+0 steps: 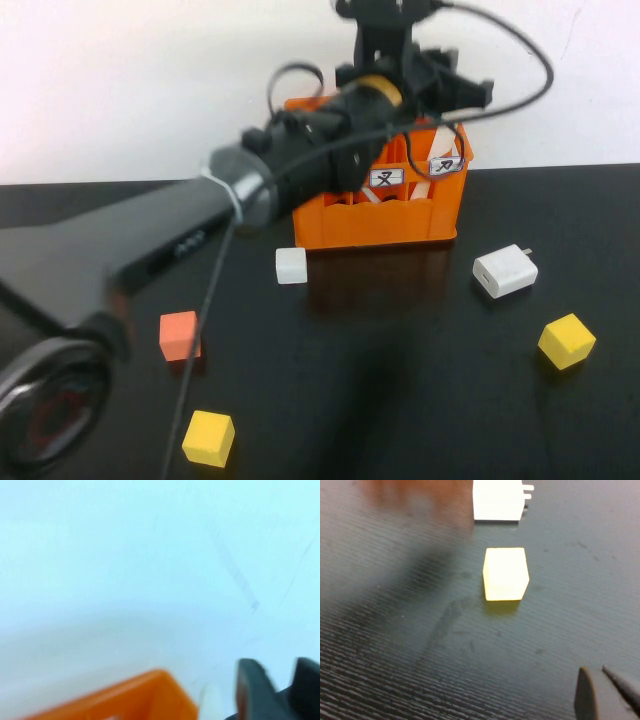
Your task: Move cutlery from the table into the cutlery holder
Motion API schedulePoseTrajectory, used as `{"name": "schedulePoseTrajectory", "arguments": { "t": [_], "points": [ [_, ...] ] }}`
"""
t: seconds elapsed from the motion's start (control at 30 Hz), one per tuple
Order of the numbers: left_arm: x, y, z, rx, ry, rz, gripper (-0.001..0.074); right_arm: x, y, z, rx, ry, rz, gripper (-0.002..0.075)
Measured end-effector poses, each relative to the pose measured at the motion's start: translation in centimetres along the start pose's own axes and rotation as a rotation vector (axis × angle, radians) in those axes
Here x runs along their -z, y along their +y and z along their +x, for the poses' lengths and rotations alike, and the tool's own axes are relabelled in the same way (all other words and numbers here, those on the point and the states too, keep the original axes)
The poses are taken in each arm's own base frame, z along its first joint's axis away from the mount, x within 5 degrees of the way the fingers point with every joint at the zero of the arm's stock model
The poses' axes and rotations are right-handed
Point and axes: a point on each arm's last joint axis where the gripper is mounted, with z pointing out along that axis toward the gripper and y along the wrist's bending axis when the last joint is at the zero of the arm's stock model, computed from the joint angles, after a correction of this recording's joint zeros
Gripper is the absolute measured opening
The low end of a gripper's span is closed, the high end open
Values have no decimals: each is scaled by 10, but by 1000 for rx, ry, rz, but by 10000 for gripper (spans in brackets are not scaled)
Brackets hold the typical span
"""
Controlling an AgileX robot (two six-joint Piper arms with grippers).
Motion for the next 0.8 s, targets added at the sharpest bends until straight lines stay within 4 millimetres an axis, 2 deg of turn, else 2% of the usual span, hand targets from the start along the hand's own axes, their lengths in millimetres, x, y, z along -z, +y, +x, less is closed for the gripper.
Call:
{"name": "schedulePoseTrajectory", "arguments": {
  "t": [0.07,0.17,0.3,0.53,0.6,0.67,0.8],
  "points": [
    [11,-5,-18,-27,14,9,50,0,0,0,0,0,0,-2],
    [33,-12,-46,-89,49,26,14,0,0,0,1,-4,-3,-2],
    [72,-23,-90,-150,82,44,4,0,2,-4,30,-34,-19,-2],
    [147,-34,-152,-246,62,41,0,3,7,-13,135,-96,-85,-2],
    [172,-34,-162,-274,39,33,0,4,8,-14,153,-108,-93,-2],
    [194,-33,-164,-307,33,19,0,4,9,-15,164,-118,-95,-2],
    [246,-26,-156,-342,24,-12,0,8,10,-16,198,-145,-88,-2]
  ]
}}
